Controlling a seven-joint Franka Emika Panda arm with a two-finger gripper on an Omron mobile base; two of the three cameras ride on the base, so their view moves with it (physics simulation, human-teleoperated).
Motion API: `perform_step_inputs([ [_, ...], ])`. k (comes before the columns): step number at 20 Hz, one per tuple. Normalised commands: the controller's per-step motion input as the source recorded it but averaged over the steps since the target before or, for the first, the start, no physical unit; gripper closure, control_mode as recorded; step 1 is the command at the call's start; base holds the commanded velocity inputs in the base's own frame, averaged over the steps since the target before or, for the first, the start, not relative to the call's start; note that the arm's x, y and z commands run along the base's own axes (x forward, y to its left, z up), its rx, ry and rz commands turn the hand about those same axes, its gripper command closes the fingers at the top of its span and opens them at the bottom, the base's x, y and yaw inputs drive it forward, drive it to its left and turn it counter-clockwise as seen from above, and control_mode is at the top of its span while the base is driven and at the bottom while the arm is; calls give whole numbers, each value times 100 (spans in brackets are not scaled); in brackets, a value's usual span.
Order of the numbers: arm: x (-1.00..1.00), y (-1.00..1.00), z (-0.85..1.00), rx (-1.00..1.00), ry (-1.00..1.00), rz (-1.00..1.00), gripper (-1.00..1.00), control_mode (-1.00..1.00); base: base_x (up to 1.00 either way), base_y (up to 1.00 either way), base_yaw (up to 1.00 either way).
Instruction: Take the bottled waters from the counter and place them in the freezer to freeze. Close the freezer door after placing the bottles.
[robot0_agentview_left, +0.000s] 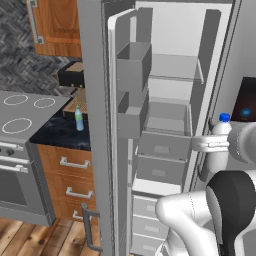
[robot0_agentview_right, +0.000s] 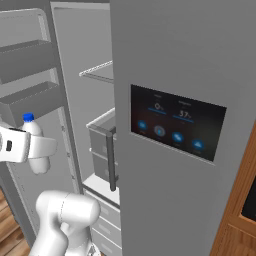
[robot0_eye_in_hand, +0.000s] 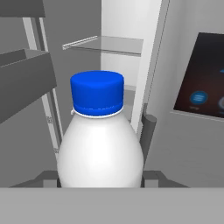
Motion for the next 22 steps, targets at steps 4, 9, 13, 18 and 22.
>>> perform_step_inputs([
  [4,0,0,0,0,0,0,100,100,46,55,-1],
  [9,0,0,0,0,0,0,100,100,40,72,-7],
  [13,0,0,0,0,0,0,100,100,42,76,-7],
  [18,0,0,0,0,0,0,100,100,39,62,-4],
  [22,0,0,0,0,0,0,100,100,37,11,0],
])
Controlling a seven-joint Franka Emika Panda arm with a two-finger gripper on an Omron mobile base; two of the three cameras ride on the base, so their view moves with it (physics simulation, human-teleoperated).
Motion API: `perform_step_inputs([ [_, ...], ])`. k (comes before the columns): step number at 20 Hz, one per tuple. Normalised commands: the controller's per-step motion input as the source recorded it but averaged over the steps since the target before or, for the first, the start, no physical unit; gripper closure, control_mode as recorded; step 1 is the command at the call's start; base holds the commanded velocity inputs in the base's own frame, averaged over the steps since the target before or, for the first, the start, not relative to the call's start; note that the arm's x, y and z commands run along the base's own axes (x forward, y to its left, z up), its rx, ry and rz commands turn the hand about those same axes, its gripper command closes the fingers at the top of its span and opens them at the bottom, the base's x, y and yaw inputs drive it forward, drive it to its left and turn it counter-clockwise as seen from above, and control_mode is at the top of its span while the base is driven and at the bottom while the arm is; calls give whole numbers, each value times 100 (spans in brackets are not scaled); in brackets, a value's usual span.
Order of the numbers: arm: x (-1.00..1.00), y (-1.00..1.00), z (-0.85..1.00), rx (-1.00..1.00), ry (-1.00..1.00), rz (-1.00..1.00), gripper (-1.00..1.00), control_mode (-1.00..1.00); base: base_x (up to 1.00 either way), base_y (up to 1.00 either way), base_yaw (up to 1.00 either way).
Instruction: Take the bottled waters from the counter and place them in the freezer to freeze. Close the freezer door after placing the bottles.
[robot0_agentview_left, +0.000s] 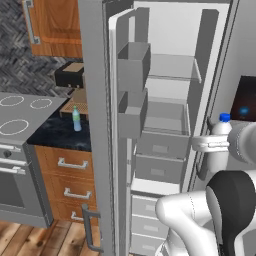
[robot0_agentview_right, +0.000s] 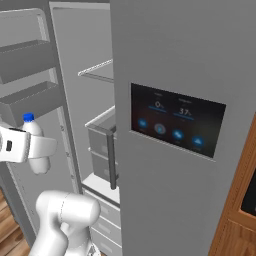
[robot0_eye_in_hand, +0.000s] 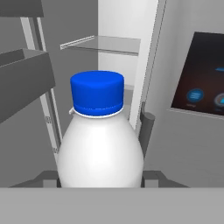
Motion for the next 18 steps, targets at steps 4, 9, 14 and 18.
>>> perform_step_inputs([
  [4,0,0,0,0,0,0,100,100,28,1,0],
  [9,0,0,0,0,0,0,100,100,15,2,3],
  [14,3,0,0,1,0,0,100,-100,13,0,1],
  [18,15,0,0,4,-7,0,100,-100,0,0,0],
])
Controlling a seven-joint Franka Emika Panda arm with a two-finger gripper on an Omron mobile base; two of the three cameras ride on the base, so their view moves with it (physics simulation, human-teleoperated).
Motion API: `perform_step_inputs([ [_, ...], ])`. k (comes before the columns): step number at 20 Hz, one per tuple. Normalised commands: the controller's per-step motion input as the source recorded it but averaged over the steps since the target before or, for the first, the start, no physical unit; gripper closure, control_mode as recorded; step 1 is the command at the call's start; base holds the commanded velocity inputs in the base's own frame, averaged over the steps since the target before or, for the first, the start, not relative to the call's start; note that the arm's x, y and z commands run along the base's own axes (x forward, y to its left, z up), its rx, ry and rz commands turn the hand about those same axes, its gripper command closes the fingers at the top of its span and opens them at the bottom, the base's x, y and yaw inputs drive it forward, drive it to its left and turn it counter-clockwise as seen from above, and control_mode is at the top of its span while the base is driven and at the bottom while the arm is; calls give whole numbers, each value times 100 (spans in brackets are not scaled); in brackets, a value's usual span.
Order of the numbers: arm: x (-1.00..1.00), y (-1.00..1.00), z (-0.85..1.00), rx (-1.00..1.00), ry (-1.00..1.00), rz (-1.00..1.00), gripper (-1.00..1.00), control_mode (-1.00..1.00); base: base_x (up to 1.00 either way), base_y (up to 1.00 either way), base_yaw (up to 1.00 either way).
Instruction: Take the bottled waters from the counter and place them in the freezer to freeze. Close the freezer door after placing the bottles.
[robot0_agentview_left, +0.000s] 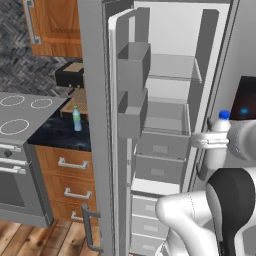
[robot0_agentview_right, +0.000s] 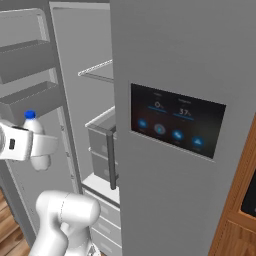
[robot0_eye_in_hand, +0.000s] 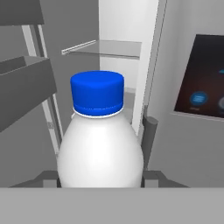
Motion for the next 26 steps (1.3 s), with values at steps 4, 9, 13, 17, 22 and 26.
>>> perform_step_inputs([
  [4,17,14,2,0,-3,2,100,-100,0,0,0],
  [9,52,6,32,7,-6,-1,100,-100,0,0,0],
  [13,50,0,43,5,-8,-1,100,-100,0,0,0],
  [17,25,1,44,-1,-14,1,100,-100,0,0,0],
  [22,35,0,25,-3,-13,1,100,-100,0,0,0],
  [26,51,0,17,-3,-3,9,100,-100,0,0,0],
])
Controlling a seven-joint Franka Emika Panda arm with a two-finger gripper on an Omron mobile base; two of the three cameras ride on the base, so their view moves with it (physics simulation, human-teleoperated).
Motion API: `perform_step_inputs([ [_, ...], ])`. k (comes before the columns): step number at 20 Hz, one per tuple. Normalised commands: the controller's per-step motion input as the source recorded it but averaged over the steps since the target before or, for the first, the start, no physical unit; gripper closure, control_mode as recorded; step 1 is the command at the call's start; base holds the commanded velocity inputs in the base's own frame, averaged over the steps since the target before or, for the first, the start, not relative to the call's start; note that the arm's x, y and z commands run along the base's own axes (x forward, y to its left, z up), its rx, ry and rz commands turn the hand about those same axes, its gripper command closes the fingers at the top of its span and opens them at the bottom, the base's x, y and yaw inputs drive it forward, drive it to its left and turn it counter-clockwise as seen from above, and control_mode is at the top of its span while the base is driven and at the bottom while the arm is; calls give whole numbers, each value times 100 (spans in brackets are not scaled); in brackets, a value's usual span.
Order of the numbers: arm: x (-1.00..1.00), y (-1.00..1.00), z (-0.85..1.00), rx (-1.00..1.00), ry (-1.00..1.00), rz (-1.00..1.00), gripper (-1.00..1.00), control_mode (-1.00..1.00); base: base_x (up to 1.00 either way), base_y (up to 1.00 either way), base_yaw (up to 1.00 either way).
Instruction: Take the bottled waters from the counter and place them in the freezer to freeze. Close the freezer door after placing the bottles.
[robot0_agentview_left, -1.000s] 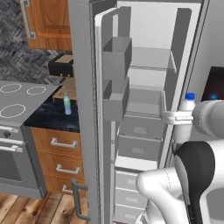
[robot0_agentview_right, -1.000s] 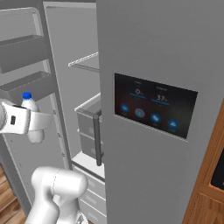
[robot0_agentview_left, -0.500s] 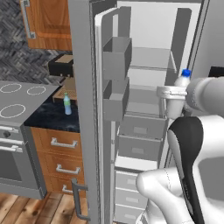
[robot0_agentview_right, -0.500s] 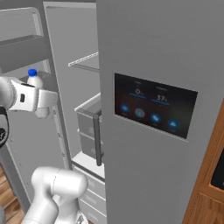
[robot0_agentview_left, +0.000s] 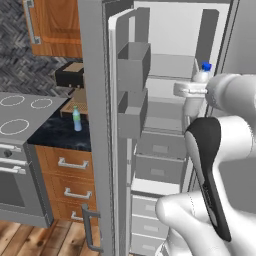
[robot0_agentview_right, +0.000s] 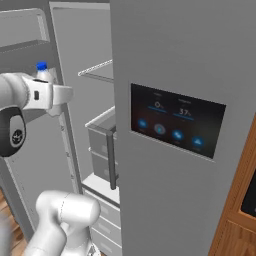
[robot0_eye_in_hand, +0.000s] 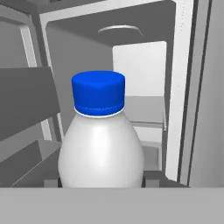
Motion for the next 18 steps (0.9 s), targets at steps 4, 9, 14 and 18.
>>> perform_step_inputs([
  [4,60,0,12,-6,0,7,100,-100,0,0,0],
  [9,50,0,13,-7,0,9,100,-100,0,0,0],
  [14,41,0,7,-5,0,0,100,-100,0,0,0],
  [18,39,0,0,-1,0,-2,100,-100,0,0,0],
])
